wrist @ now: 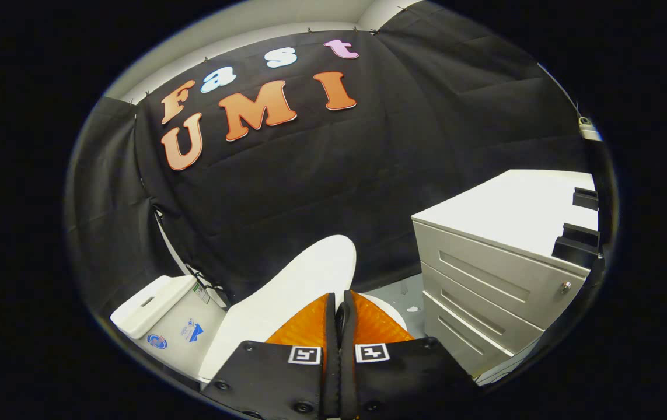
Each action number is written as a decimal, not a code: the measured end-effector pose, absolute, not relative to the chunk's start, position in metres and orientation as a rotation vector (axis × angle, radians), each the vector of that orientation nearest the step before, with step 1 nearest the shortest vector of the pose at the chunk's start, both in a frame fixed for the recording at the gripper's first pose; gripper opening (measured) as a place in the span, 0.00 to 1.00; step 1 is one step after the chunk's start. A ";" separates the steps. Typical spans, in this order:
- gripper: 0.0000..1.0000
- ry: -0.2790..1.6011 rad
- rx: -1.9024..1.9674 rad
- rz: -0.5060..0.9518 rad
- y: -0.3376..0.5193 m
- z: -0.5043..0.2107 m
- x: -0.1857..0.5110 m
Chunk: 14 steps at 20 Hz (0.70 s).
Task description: Open the toilet lid.
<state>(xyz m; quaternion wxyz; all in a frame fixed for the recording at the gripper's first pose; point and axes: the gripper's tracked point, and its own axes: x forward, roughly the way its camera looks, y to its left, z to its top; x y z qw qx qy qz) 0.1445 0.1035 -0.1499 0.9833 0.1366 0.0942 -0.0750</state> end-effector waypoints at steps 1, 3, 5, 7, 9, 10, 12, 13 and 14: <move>0.08 0.185 0.271 -0.147 0.107 -0.145 0.146; 0.08 0.168 0.257 -0.134 0.117 -0.131 0.145; 0.08 0.167 0.222 -0.121 0.126 -0.121 0.145; 0.08 0.153 0.193 -0.107 0.135 -0.111 0.147; 0.08 0.149 0.183 -0.108 0.139 -0.106 0.149; 0.08 0.155 0.184 -0.110 0.140 -0.105 0.150; 0.08 0.157 0.181 -0.101 0.145 -0.100 0.151; 0.08 0.155 0.171 -0.096 0.148 -0.097 0.152; 0.08 0.152 0.161 -0.095 0.150 -0.096 0.152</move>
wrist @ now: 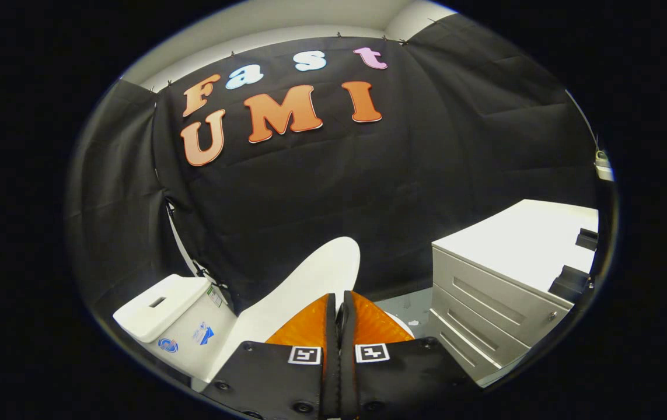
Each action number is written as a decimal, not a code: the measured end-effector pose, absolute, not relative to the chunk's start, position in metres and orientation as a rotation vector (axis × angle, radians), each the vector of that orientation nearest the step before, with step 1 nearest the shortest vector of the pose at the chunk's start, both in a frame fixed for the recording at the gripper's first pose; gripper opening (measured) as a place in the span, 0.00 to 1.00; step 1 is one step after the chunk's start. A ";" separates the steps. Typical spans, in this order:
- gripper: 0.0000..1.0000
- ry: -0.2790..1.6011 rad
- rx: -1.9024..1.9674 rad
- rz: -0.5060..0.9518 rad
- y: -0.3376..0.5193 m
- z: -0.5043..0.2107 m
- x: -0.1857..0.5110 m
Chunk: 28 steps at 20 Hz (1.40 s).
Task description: Open the toilet lid.
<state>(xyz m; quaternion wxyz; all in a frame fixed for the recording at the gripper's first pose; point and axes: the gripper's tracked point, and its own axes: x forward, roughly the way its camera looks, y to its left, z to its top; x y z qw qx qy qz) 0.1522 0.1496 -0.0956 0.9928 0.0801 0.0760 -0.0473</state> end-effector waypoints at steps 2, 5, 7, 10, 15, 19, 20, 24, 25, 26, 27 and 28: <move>0.08 0.153 0.140 -0.092 0.155 -0.092 0.154; 0.08 0.144 0.103 -0.074 0.168 -0.078 0.155; 0.08 0.142 0.095 -0.061 0.178 -0.071 0.156; 0.08 0.136 0.075 -0.049 0.191 -0.060 0.157; 0.08 0.136 0.050 -0.018 0.214 -0.044 0.158; 0.08 0.132 -0.008 0.002 0.237 -0.030 0.160; 0.08 0.139 -0.042 -0.003 0.241 -0.028 0.160; 0.08 0.118 -0.106 0.023 0.270 -0.011 0.158; 0.08 0.113 -0.101 0.031 0.276 -0.008 0.158; 0.08 0.115 -0.098 0.036 0.282 -0.006 0.160; 0.08 0.113 -0.095 0.044 0.287 -0.004 0.160; 0.08 0.109 -0.093 0.053 0.294 -0.001 0.158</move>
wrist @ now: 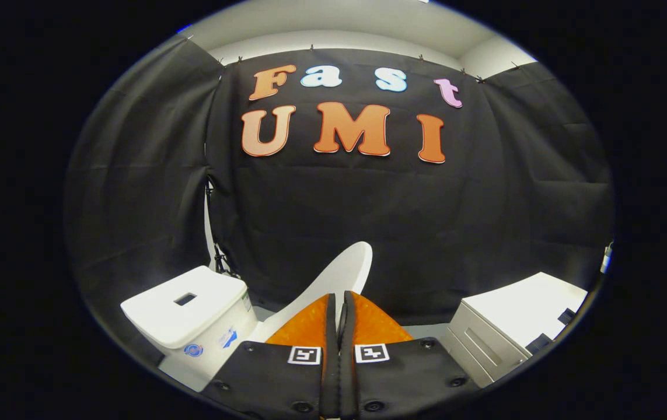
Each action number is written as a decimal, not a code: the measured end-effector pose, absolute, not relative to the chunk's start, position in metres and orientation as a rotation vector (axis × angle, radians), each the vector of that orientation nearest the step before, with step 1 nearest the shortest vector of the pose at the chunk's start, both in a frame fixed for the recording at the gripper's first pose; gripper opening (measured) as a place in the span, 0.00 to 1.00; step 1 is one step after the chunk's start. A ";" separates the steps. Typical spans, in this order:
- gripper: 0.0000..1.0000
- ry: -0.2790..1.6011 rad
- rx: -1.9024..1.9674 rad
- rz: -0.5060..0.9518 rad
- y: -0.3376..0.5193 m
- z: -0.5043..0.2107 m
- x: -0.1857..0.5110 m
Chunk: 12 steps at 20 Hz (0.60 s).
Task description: Open the toilet lid.
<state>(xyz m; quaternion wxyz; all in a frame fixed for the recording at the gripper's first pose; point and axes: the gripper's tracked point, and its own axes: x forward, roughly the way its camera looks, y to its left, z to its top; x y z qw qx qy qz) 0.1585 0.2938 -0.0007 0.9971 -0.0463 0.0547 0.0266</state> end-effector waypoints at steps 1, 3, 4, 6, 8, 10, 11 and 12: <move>0.08 0.108 -0.096 0.062 0.299 0.002 0.159; 0.08 0.108 -0.119 0.077 0.311 0.006 0.161; 0.08 0.107 -0.129 0.087 0.318 0.008 0.159; 0.08 0.102 -0.145 0.107 0.335 0.014 0.160; 0.08 0.101 -0.170 0.124 0.350 0.018 0.160; 0.08 0.096 -0.186 0.144 0.367 0.024 0.160; 0.08 0.095 -0.189 0.152 0.375 0.026 0.158; 0.08 0.094 -0.193 0.158 0.381 0.027 0.157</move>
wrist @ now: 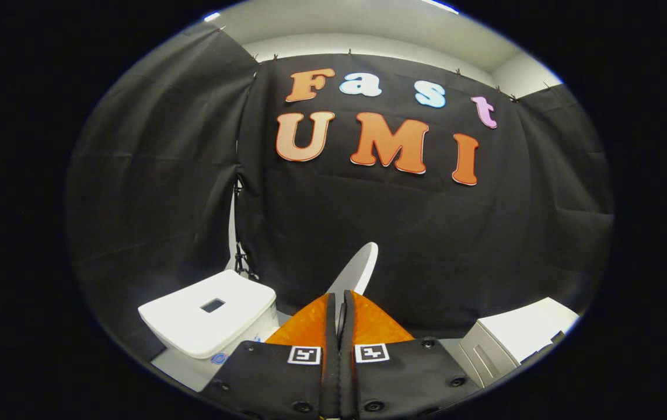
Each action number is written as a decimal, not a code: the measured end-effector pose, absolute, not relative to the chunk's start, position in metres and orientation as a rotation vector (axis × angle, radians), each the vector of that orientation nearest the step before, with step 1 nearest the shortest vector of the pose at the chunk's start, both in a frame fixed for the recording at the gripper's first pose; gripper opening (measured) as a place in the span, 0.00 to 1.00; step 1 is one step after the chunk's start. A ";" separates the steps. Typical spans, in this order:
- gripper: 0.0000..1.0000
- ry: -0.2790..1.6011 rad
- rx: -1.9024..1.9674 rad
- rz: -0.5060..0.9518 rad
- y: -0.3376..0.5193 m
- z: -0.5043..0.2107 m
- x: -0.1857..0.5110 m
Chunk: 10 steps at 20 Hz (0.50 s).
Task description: Open the toilet lid.
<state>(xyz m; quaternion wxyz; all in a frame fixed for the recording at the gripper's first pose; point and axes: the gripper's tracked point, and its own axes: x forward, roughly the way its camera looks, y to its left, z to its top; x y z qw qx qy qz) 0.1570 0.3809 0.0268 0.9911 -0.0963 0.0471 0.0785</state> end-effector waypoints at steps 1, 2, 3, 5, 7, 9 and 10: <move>0.08 0.096 -0.199 0.161 0.388 0.028 0.156; 0.08 0.092 -0.200 0.162 0.392 0.028 0.156; 0.08 0.086 -0.194 0.161 0.397 0.031 0.155; 0.08 0.078 -0.177 0.164 0.409 0.034 0.154; 0.08 0.077 -0.164 0.178 0.424 0.035 0.153; 0.08 0.072 -0.176 0.201 0.444 0.039 0.153; 0.08 0.070 -0.192 0.212 0.454 0.040 0.154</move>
